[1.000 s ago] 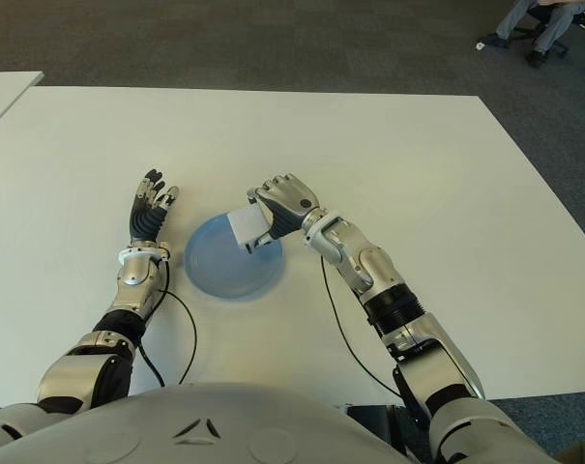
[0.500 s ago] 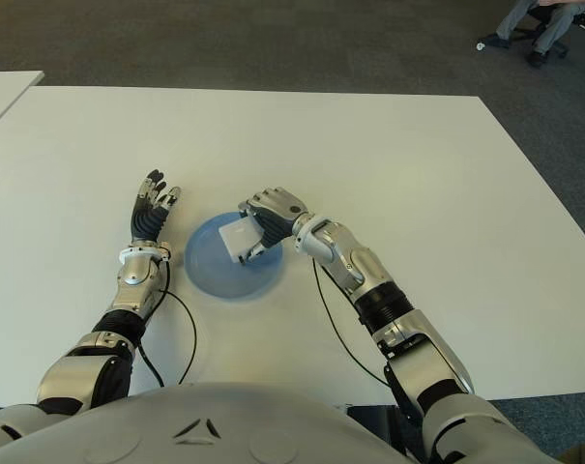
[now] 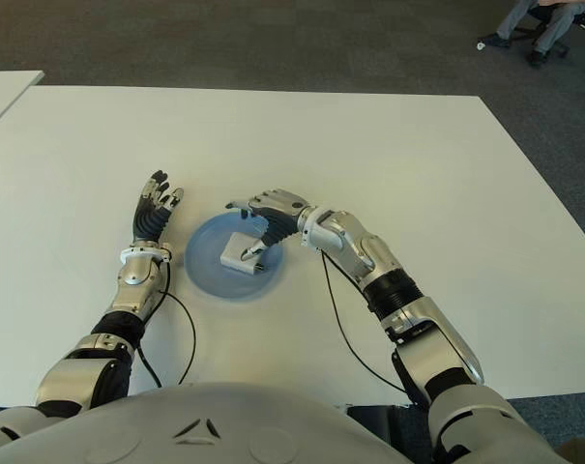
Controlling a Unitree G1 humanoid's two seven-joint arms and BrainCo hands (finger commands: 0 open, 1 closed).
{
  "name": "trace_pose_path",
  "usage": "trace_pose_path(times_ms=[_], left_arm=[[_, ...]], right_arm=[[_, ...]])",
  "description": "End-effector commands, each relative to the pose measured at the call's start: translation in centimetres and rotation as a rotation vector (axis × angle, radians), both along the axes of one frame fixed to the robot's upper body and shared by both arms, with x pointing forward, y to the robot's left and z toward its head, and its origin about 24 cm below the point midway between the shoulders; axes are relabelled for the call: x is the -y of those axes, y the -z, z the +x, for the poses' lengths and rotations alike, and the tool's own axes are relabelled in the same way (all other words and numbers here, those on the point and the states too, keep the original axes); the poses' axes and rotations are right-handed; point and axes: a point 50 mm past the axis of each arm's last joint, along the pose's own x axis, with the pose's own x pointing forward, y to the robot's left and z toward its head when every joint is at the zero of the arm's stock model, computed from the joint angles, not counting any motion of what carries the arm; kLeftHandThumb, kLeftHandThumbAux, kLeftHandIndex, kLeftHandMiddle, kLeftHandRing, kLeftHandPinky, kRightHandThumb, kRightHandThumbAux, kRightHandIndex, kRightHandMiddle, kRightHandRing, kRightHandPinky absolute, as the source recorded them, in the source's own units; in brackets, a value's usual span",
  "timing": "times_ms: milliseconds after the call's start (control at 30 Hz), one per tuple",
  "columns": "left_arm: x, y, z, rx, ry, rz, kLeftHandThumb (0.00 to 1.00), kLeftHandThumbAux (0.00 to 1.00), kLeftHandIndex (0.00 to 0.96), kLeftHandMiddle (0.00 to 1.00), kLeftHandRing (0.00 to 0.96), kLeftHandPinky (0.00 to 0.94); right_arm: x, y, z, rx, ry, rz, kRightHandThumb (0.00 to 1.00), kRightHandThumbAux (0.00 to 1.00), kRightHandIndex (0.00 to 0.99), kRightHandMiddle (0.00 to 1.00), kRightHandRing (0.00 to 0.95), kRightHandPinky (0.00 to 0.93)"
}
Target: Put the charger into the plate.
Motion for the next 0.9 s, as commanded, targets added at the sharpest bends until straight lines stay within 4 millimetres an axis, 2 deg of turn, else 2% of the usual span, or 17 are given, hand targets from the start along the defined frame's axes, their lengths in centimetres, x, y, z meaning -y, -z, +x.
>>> trace_pose_path(times_ms=[33, 500, 733, 900], left_arm=[[0.3, 3.2, -2.8, -0.189, 0.017, -0.011, 0.0, 0.562, 0.036, 0.092, 0.087, 0.09], [0.3, 3.2, -2.9, -0.195, 0.028, -0.013, 0.0, 0.57, 0.033, 0.095, 0.093, 0.106], [0.2, 3.3, -3.0, -0.198, 0.03, -0.016, 0.0, 0.569, 0.034, 0.09, 0.09, 0.107], [0.1, 3.3, -3.2, -0.19, 0.026, -0.013, 0.0, 0.573, 0.04, 0.097, 0.092, 0.098]], right_arm=[[0.3, 0.2, -0.1, -0.031, 0.04, 0.09, 0.283, 0.125, 0.0, 0.0, 0.0, 0.0], [1.0, -0.4, -0.6, -0.025, 0.176, 0.274, 0.288, 0.084, 0.0, 0.0, 0.0, 0.0], [1.0, -0.6, -0.9, -0.059, 0.28, 0.447, 0.24, 0.146, 0.0, 0.0, 0.0, 0.0], [1.1, -1.0, -1.1, -0.092, 0.372, 0.642, 0.177, 0.22, 0.0, 0.0, 0.0, 0.0]])
